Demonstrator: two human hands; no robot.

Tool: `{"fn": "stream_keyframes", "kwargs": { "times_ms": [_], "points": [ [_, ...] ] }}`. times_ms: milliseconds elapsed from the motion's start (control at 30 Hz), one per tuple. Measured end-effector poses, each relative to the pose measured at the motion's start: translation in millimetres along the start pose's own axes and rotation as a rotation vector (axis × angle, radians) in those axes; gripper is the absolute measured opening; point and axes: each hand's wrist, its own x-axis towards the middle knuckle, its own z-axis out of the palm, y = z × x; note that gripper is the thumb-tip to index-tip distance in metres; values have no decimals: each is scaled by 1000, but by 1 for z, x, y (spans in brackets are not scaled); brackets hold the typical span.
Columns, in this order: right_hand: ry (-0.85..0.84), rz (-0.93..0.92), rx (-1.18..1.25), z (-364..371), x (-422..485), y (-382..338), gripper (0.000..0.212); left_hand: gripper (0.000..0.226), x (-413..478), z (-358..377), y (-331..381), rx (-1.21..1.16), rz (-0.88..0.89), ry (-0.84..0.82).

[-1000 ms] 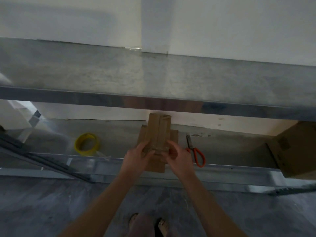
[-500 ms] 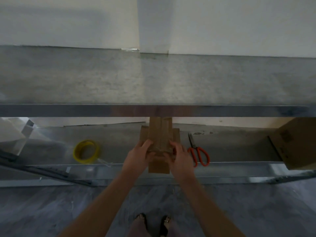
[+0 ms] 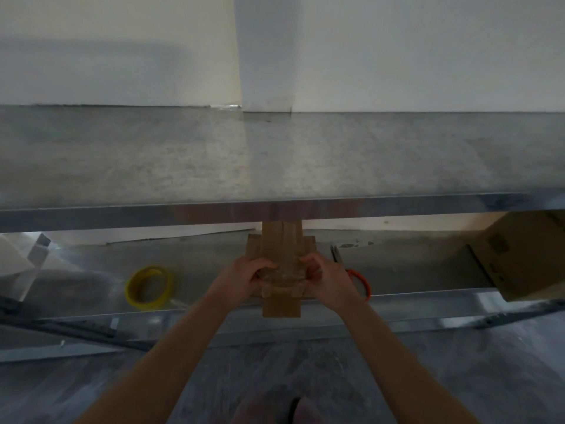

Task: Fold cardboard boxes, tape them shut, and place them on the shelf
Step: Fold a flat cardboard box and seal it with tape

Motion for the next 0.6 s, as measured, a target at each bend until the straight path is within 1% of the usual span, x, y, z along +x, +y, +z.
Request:
{"fn": "stream_keyframes", "kwargs": {
  "times_ms": [67, 133, 200, 267, 333, 400, 467, 500, 533, 600],
  "points": [
    [33, 25, -4, 8, -3, 0, 38, 45, -3, 5, -4, -5, -5, 43],
    [67, 21, -4, 14, -7, -2, 41, 50, -7, 10, -8, -30, -25, 73],
    [120, 10, 4, 18, -9, -6, 42, 56, -11, 14, -5, -132, -101, 109],
    [152, 14, 9, 24, -13, -9, 42, 55, -14, 20, 1, -265, -184, 155],
    [199, 28, 40, 29, -21, -9, 42, 55, -23, 30, 11, -324, -252, 203],
    [304, 95, 148, 32, -33, -10, 39, 58, -39, 46, 20, -395, -288, 239],
    [436, 208, 305, 40, -43, -5, 33, 64, -52, 57, 30, -433, -267, 204],
    [488, 262, 357, 44, -46, -3, 33, 68, -54, 57, 31, -422, -247, 172],
    [506, 290, 402, 50, -47, -2, 38, 73, -52, 51, 29, -395, -228, 151],
    [450, 315, 483, 63, -49, 0, 59, 88, -38, 32, 14, -291, -199, 157]
  ]
}}
